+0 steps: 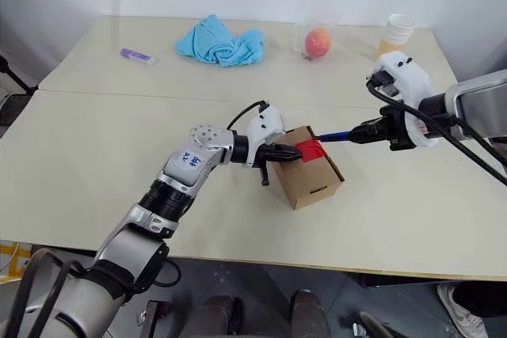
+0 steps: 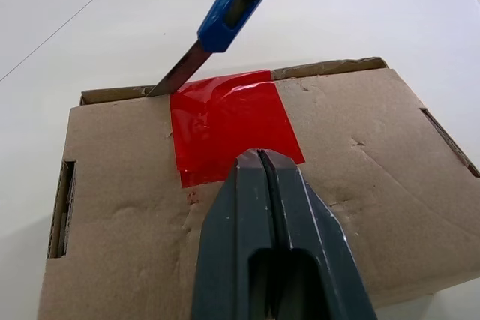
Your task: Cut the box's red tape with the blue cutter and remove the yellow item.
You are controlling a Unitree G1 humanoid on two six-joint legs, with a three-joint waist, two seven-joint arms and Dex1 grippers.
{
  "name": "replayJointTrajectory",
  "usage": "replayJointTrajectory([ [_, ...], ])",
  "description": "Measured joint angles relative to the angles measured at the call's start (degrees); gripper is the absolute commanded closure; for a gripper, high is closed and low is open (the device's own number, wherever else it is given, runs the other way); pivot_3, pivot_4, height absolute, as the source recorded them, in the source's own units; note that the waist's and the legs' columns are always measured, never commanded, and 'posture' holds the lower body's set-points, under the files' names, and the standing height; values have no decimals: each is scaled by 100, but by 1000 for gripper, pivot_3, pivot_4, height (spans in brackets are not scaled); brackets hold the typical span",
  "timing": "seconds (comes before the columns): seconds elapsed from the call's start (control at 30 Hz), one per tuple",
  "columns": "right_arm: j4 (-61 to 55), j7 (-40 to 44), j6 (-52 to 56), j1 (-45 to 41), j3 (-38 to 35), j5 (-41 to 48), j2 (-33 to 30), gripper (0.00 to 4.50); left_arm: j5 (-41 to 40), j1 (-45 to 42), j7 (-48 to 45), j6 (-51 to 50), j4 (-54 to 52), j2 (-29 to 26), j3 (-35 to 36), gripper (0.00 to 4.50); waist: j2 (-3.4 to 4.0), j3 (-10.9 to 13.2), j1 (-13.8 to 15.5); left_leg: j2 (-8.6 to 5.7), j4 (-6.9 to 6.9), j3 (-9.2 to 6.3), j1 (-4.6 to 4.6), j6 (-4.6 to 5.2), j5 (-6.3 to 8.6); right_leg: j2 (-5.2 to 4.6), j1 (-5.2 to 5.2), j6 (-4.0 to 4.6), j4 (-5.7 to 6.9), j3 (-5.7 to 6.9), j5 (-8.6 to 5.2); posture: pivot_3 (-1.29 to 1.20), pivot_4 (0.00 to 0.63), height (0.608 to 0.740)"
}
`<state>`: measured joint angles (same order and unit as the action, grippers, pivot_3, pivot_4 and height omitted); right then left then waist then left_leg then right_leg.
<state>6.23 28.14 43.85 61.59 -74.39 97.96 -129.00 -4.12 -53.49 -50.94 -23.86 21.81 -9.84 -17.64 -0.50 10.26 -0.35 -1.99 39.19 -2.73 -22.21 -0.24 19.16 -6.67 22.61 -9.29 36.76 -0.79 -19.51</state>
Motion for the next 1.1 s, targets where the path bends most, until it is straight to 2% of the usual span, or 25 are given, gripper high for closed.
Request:
replayJointTrajectory([
  [0.7, -140, 583, 241, 237, -101, -877, 0, 4338, -1, 50, 64, -161, -134, -19, -30, 4500, -16, -11, 1, 1, 0, 5, 5, 1, 0, 1, 0, 0, 6, -8, 0, 0, 150, 740],
  [1.1, -135, 767, 440, 244, -101, -967, 1, 4338, -1, 100, 81, -177, -197, -24, -27, 4500, -21, -15, 3, 1, 1, 8, 8, 1, 1, 2, 0, 0, 8, -12, 0, 0, 150, 740],
])
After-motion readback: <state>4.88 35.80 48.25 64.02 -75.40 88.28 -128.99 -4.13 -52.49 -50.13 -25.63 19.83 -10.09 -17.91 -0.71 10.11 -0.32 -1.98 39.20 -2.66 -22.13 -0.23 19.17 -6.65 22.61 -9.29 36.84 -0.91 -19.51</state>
